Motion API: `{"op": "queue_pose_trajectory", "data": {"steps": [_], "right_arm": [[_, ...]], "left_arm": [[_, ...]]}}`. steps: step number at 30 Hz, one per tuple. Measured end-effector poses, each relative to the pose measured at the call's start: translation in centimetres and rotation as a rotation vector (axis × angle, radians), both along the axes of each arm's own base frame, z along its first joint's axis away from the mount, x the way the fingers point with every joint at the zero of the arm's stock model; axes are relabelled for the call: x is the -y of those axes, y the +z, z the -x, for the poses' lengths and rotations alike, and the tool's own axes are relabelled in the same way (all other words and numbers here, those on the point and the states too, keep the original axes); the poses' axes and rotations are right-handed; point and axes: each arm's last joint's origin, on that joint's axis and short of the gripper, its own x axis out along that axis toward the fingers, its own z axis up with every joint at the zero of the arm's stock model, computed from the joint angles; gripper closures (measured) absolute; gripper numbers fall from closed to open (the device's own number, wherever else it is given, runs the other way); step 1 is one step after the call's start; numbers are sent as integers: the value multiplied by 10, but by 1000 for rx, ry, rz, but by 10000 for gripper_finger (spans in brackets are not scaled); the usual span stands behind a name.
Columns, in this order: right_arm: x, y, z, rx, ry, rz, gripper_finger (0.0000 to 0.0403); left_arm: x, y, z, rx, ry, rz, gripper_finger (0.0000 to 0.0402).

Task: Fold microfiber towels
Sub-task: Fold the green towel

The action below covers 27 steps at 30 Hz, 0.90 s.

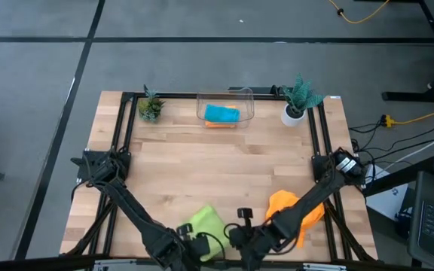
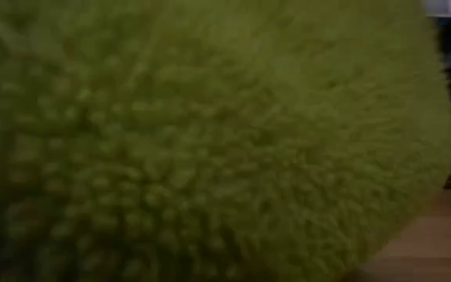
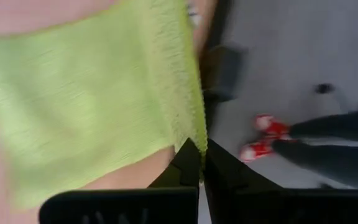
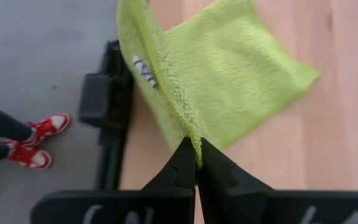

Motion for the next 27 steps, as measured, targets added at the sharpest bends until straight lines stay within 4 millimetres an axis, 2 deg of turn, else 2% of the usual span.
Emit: {"op": "queue_pose_trajectory", "data": {"steps": [4, 8, 15, 21, 27], "right_arm": [[15, -7, -9, 1, -32, 37, 401], [30, -14, -22, 34, -24, 51, 401], [60, -27, -44, 94, -22, 51, 401], [78, -44, -51, 92, -27, 33, 401], [88, -53, -55, 125, -33, 4, 401]], "left_arm": [[-9, -5, 10, -76, 82, -104, 401], [-12, -7, 14, -132, 96, -120, 401], [-18, -27, 17, -200, 111, -157, 401], [-28, -46, 19, -252, 134, -201, 401], [-33, -53, 20, -278, 138, -214, 402]]}}
